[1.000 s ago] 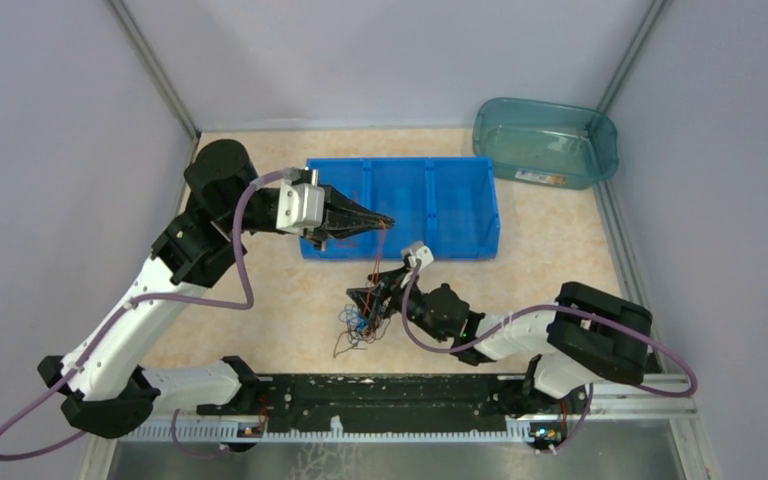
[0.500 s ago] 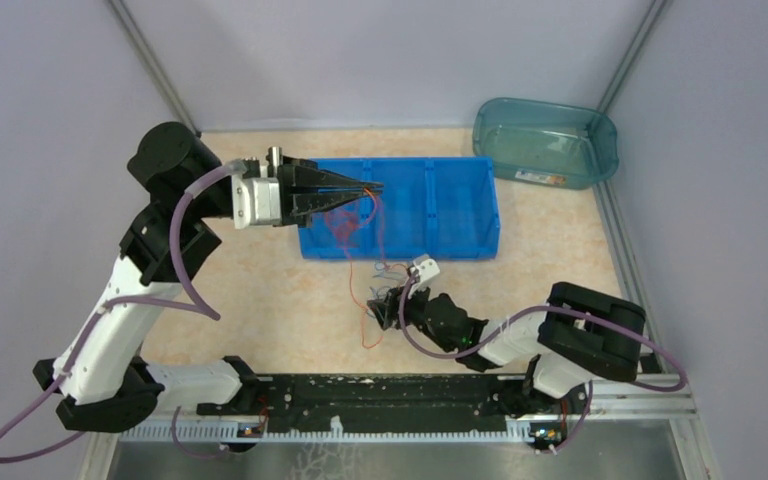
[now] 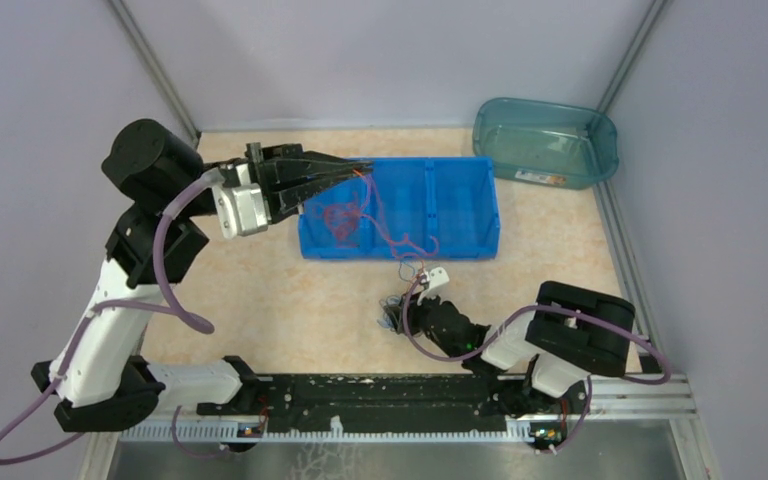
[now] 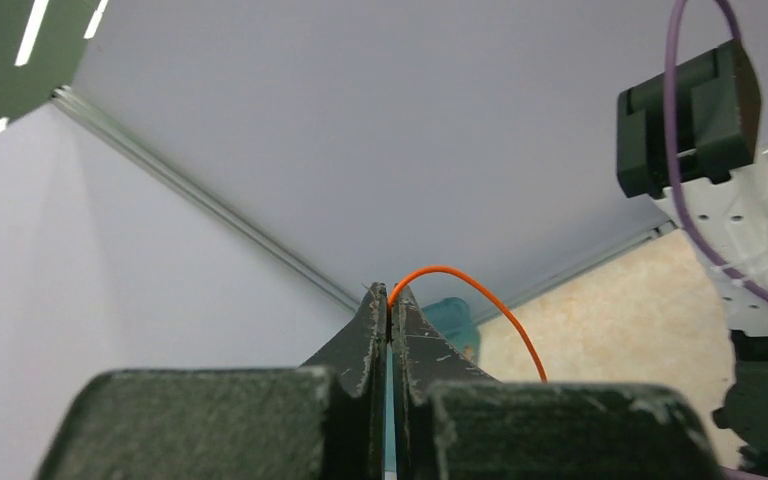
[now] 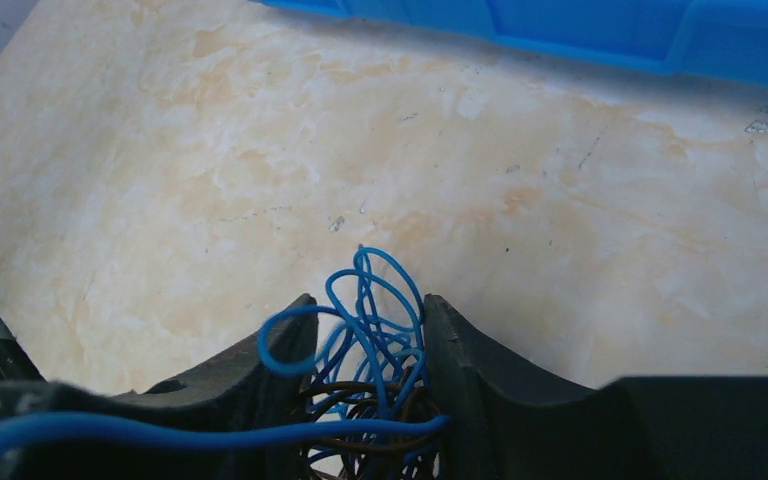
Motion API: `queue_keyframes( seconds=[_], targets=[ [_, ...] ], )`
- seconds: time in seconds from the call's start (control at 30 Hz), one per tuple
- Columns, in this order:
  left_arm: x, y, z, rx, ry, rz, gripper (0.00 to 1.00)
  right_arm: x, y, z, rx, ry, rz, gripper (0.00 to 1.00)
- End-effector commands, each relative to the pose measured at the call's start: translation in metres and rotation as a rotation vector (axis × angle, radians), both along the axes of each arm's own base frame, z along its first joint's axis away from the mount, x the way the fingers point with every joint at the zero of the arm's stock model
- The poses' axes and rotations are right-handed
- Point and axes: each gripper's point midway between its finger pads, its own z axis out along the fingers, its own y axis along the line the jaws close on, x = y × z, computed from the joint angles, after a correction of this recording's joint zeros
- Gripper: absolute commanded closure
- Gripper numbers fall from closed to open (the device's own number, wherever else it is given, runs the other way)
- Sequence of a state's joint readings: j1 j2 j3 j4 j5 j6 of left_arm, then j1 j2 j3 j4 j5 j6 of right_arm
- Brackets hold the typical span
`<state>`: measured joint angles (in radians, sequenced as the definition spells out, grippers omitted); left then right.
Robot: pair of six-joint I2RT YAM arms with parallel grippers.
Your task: Untangle the cables
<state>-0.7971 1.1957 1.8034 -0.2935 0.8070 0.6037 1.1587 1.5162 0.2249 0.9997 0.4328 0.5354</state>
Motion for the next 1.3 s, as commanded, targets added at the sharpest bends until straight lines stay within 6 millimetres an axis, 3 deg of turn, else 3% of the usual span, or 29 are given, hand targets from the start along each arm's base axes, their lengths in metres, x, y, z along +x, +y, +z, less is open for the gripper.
queue_keyframes(
  seconds=[0.0, 0.13, 0.5, 0.63, 0.87, 0.93, 1.03, 1.27],
  targets=[
    [-0.005, 0.016, 0.044, -0.113, -0.175, 0.068, 1.00, 0.000, 0.000, 0.004, 0.068, 0.008, -0.033, 0.60],
    [-0.005, 0.026, 0.068, -0.172, -0.288, 0.123, 1.00, 0.000, -0.003, 0.000, 0.071, 0.019, -0.044, 0.66],
    [0.004, 0.071, 0.149, -0.432, -0.654, 0.430, 1.00, -0.003, -0.007, -0.008, 0.079, 0.048, -0.055, 0.68],
    [0.006, 0.087, 0.174, -0.508, -0.738, 0.535, 1.00, -0.003, -0.009, -0.009, 0.087, 0.050, -0.061, 0.98],
    [0.010, 0.122, 0.218, -0.685, -0.857, 0.757, 1.00, -0.003, -0.012, -0.012, 0.093, 0.060, -0.078, 1.00],
    [0.016, 0.119, 0.217, -0.671, -0.823, 0.755, 1.00, -0.003, -0.012, -0.011, 0.097, 0.057, -0.077, 1.00],
    [0.035, 0.102, 0.193, -0.555, -0.735, 0.733, 1.00, -0.003, -0.010, -0.005, 0.105, 0.046, -0.069, 1.00],
    [0.100, 0.063, 0.087, -0.256, -0.532, 0.781, 1.00, 0.005, -0.005, 0.019, 0.043, 0.019, -0.075, 0.99]
  ],
)
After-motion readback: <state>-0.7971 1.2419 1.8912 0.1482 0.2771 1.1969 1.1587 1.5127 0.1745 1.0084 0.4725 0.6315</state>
